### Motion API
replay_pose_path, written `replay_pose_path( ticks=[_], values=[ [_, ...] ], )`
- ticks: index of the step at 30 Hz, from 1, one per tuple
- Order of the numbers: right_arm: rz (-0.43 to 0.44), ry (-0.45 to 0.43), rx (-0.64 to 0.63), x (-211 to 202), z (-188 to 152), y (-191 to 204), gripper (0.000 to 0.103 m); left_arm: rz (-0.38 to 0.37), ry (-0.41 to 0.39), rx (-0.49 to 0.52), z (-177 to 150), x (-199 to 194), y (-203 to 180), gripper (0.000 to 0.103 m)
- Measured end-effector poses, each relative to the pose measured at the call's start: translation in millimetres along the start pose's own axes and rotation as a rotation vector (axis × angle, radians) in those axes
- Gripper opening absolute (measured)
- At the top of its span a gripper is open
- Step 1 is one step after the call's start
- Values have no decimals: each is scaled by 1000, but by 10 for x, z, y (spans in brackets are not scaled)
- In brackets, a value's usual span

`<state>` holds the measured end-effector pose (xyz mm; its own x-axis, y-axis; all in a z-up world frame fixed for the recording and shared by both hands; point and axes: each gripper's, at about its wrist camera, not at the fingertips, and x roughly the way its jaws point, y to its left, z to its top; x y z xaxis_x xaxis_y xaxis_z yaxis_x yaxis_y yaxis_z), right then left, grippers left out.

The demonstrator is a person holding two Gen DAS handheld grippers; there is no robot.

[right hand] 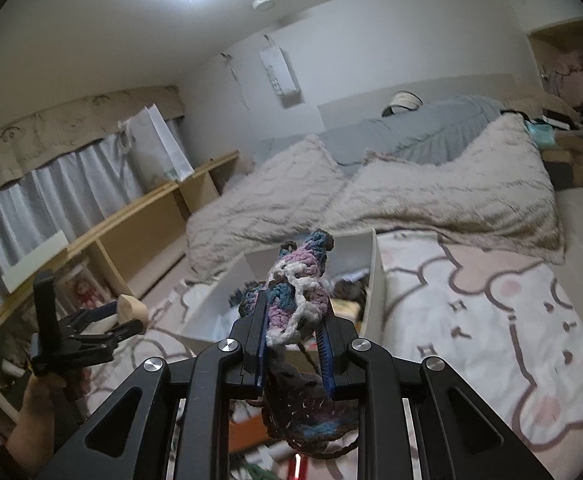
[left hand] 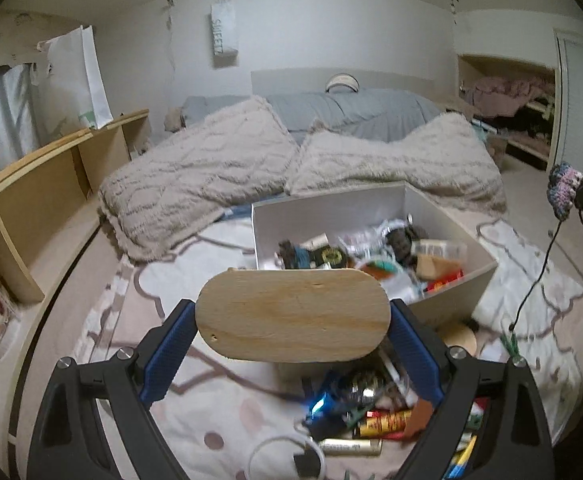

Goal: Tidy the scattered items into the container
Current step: 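Carry the wooden board over the box and release it with the left tool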

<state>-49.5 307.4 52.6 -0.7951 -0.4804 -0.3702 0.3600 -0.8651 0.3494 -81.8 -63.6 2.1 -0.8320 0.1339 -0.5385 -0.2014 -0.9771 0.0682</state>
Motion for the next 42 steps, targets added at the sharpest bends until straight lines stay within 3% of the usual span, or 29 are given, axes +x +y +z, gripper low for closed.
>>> replay_pose_path(
  ticks=[6, 15, 32, 42],
  values=[
    [24, -41, -39, 115, 283, 217, 22, -18, -23, -56, 268, 106, 17, 94],
    [51, -62, -58, 306, 572, 436, 21, -90, 10, -141, 437, 473, -96, 94],
    [13, -31, -50, 779, 734, 511, 22, -103, 93, -152, 186, 1169, -234, 94],
    [-17, 25, -71, 1154, 765, 636, 22, -96, 207, -137, -27, 1511, -242, 94]
  ],
)
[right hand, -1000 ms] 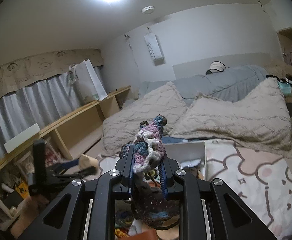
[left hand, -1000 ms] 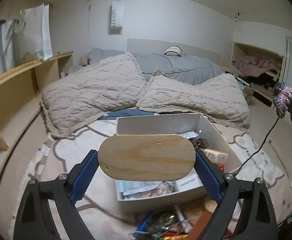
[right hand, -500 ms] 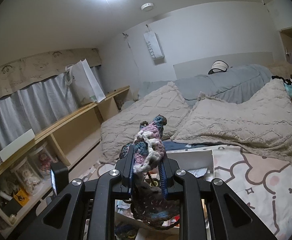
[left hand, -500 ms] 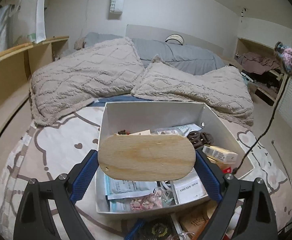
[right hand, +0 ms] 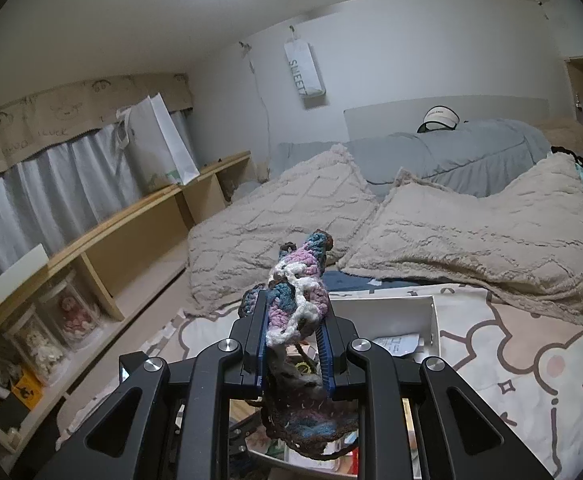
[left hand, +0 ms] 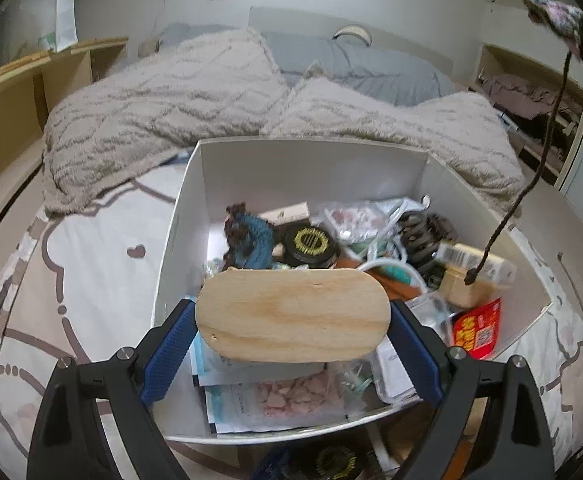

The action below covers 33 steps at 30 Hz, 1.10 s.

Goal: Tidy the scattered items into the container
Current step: 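Carry the wooden board over the box and release it with the left tool, then lower the crocheted piece into the box and open the right tool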

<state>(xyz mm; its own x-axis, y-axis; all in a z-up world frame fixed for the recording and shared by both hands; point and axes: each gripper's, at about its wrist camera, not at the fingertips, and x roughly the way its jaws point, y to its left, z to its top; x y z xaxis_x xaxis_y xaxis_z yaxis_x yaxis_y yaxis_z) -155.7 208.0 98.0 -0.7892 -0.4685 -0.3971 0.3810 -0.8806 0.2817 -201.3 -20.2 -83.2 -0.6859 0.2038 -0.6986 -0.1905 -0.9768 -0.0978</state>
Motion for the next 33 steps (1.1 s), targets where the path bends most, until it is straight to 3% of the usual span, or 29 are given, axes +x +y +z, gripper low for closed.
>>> replay_pose_path(
  ticks=[14, 19, 25, 33],
  values=[
    [-47, 93, -43, 403, 6, 168, 22, -29, 32, 20, -22, -5, 2, 95],
    [-62, 94, -60, 475, 95, 255, 22, -48, 23, 31, -37, -64, -11, 102],
    [-68, 66, -66, 562, 243, 385, 22, -68, 16, 7, -18, -142, 55, 103],
    [-83, 126, -32, 1076, 220, 378, 22, -67, -13, -8, 15, -273, 164, 103]
  ],
)
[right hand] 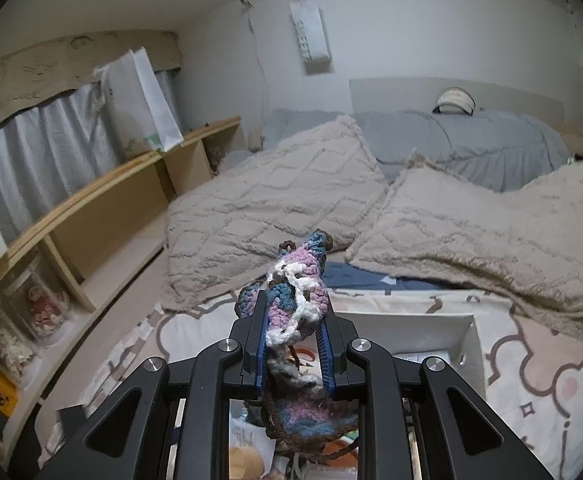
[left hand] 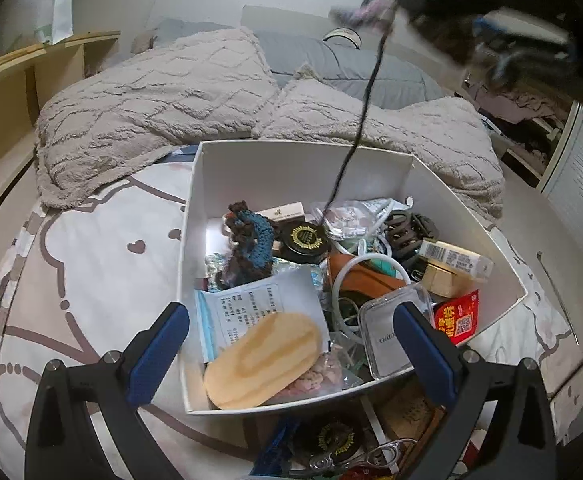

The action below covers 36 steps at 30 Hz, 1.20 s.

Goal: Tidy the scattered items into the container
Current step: 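Lower the crocheted piece into the box and open the right tool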

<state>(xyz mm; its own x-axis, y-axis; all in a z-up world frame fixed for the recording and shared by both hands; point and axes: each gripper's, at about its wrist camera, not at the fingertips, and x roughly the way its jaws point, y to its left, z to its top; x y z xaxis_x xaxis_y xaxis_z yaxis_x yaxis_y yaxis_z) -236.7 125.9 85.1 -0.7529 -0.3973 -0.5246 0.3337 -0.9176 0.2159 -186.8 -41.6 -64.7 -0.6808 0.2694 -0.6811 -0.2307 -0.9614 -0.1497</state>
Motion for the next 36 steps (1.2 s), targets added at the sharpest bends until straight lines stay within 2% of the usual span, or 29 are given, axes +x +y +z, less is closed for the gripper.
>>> replay_pose_path(
  ticks=[4, 12, 22, 24, 26, 27, 33, 35, 36],
  values=[
    [-6, 66, 48, 335, -100, -73, 22, -18, -15, -4, 18, -56, 47, 103],
    [-47, 269, 84, 976, -468, -209, 22, -46, -32, -11, 24, -99, 92, 103],
    [-18, 377, 51, 1213, -773, -167, 23, -38, -31, -12, 21, -93, 103, 103],
    [-58, 415, 58, 1236, -808, -186, 33, -40, -32, -8, 22, -99, 92, 103],
    [-67, 411, 69, 1200, -812, -211, 74, -40, -34, -5, 18, -109, 86, 103],
    [-63, 398, 72, 1161, -801, -218, 81, -41, -33, -3, 16, -113, 82, 103],
    [-56, 361, 93, 952, -769, -258, 88, -28, -43, -6, 16, -150, 82, 103],
    [-61, 353, 89, 891, -759, -264, 97, -26, -43, -9, 17, -161, 87, 103],
    [-62, 350, 86, 868, -758, -262, 98, -24, -43, -11, 18, -168, 87, 103]
  ],
)
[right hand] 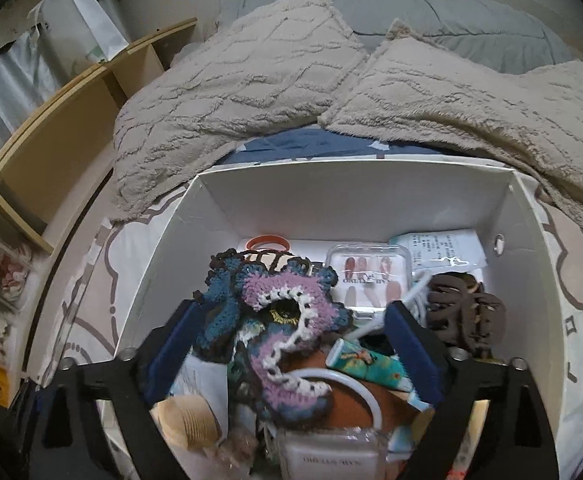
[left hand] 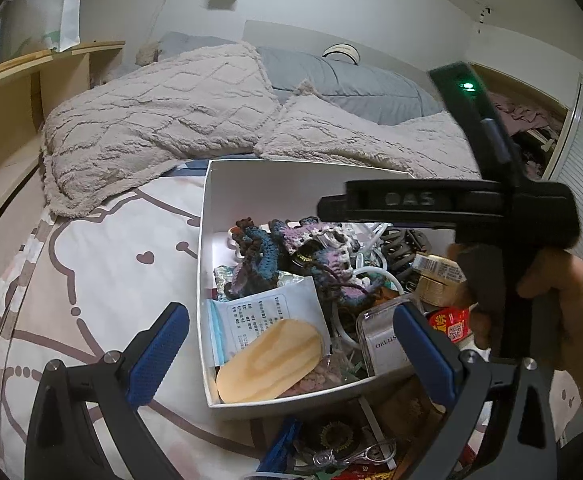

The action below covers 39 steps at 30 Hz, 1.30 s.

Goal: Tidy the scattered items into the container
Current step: 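Lower the crocheted piece into the box and open the right tool, then withdraw both open tools from the box back toward the scattered items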

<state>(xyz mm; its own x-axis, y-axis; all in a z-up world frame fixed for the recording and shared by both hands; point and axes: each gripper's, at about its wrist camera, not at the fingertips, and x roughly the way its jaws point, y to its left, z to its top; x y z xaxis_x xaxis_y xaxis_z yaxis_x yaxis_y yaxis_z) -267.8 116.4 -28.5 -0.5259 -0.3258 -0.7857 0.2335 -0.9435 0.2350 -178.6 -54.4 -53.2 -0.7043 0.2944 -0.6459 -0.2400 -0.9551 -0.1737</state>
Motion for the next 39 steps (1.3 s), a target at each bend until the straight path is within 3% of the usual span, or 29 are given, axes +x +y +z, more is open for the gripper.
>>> replay_pose_path(
  ticks=[5, 9, 22, 32, 39],
  values=[
    [-56, -42, -28, -133, -62, 6, 99, 11, -9, 5, 3, -58, -17, 103],
    [-44, -61, -25, -244, -105, -17, 99, 21, -14, -1, 11, -109, -14, 103],
    [-9, -233, -29, -1055, -323, 3, 99, 32, -73, 2, 74, -418, -60, 103],
    [-14, -316, -43, -1619, -630, -128, 100, 8, -133, 42, 77, -733, -204, 103],
    [-72, -378, -61, -1929, -914, -252, 103, -22, -170, 56, 61, -939, -308, 103]
  ],
)
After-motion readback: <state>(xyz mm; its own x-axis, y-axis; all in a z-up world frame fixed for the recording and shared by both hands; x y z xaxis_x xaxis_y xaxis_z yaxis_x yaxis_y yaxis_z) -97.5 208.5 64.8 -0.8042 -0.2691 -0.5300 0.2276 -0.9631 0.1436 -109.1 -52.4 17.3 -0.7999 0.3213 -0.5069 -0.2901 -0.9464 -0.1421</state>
